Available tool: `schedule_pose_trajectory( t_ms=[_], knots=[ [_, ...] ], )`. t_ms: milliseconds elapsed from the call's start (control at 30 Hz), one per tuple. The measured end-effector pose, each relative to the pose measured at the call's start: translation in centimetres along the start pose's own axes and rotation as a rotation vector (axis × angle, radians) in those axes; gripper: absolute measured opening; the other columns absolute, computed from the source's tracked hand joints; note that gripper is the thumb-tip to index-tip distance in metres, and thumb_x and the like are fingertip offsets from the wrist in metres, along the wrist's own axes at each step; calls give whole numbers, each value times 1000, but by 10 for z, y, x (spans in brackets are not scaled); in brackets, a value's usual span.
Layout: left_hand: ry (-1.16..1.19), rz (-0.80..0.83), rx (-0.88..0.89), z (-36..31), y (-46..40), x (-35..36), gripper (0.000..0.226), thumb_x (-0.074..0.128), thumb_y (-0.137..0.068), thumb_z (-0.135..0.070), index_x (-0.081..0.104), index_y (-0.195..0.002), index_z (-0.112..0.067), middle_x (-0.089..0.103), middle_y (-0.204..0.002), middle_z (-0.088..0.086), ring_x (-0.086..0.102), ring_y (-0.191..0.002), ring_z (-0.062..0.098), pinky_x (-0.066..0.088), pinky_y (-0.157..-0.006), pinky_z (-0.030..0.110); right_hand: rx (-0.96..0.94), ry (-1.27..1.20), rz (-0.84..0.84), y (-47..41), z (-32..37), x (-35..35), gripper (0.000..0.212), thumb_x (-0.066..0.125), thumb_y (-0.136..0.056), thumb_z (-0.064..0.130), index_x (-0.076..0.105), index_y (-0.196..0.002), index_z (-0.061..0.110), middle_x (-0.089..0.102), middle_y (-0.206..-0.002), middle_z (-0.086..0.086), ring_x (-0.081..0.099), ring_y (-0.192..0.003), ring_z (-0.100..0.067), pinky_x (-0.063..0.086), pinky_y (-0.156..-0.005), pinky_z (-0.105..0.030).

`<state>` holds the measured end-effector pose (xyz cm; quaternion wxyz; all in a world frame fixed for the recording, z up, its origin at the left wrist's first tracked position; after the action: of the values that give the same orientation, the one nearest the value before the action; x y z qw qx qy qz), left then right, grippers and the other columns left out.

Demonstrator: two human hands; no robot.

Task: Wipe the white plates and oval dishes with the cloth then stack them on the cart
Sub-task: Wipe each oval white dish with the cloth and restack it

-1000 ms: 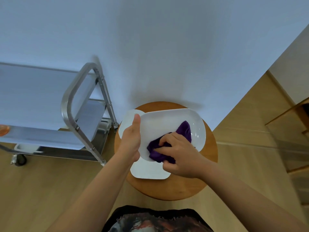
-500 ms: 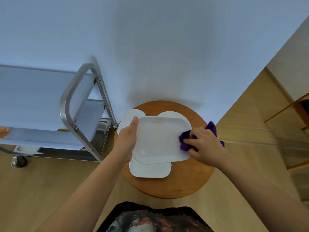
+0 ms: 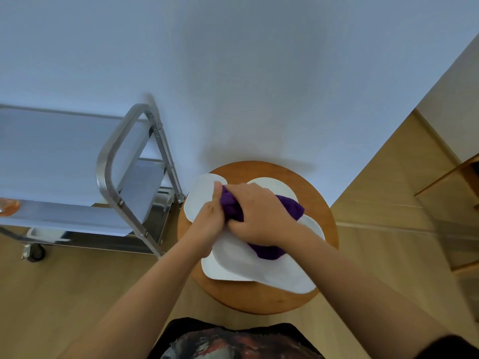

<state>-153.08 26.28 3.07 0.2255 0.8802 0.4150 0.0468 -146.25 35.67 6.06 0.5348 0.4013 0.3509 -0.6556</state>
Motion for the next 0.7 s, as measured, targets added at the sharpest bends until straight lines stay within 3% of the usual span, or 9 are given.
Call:
schedule_pose_trajectory(
  t_ms=[67, 167, 233, 333, 400, 467, 533, 700],
  knots=[
    [-43, 5, 39, -1, 5, -2, 81, 16, -70, -79, 67, -96, -20, 69, -93, 10, 64, -94, 23, 50, -91, 39, 35, -8, 86, -7, -4, -11, 19, 61, -79, 29, 52, -93, 21, 56, -81, 4, 52, -76, -15, 44, -66, -30],
    [-80, -11, 81, -3, 11, -1, 79, 19, -63, -79, 67, -91, -22, 68, -88, 7, 64, -87, 20, 51, -76, 31, 55, -50, 158, -11, -8, -20, 14, 62, -78, 28, 50, -83, 24, 55, -72, 7, 53, -69, -13, 40, -57, -26],
    [-75, -34, 82, -5, 11, -2, 74, 23, -62, -79, 66, -84, -22, 66, -80, 4, 62, -76, 15, 48, -63, 23, 99, -114, 154, -11, -15, -27, 15, 63, -76, 28, 49, -78, 24, 55, -70, 7, 53, -66, -11, 37, -55, -25],
    [-70, -40, 80, -7, 7, -8, 72, 37, -72, -75, 56, -74, -6, 56, -65, 3, 55, -58, 11, 42, -51, 18, 227, -233, 238, -9, -28, -34, 20, 68, -70, 33, 52, -80, 25, 61, -77, 4, 60, -71, -15, 52, -62, -32],
    [-99, -69, 103, -6, 6, -13, 59, 48, -85, -61, 50, -66, -5, 50, -52, -3, 50, -45, 4, 37, -40, 12, 298, -274, 289, -6, -38, -38, 24, 71, -61, 40, 55, -77, 31, 64, -77, 5, 65, -72, -16, 57, -66, -36],
    [-96, -83, 113, -5, 6, -14, 50, 50, -90, -52, 55, -62, -11, 56, -55, -6, 57, -50, 3, 41, -43, 14, 347, -342, 327, -1, -47, -42, 24, 74, -56, 43, 58, -73, 35, 65, -73, 9, 66, -71, -14, 59, -61, -31],
    [-85, -103, 117, -8, 6, -15, 40, 48, -91, -51, 60, -73, -18, 62, -72, -2, 60, -68, 10, 42, -53, 20, 386, -414, 355, 4, -54, -49, 26, 76, -54, 44, 61, -73, 41, 67, -73, 13, 68, -72, -15, 58, -59, -28],
    [-77, -134, 180, -23, 8, -19, 43, 47, -91, -51, 65, -94, -13, 65, -91, 4, 61, -84, 18, 43, -62, 23, 438, -587, 320, 22, -73, -65, 40, 81, -47, 41, 65, -81, 29, 71, -83, 4, 70, -80, -22, 60, -71, -42]
  ],
)
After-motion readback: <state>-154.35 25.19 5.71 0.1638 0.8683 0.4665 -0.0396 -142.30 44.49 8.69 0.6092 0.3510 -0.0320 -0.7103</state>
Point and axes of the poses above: each hand's wrist, its own y-axis away from the middle knuckle, its own x-axis out of the palm, z = x × y, the point moved 1 cm from there along -y, towards the middle knuckle
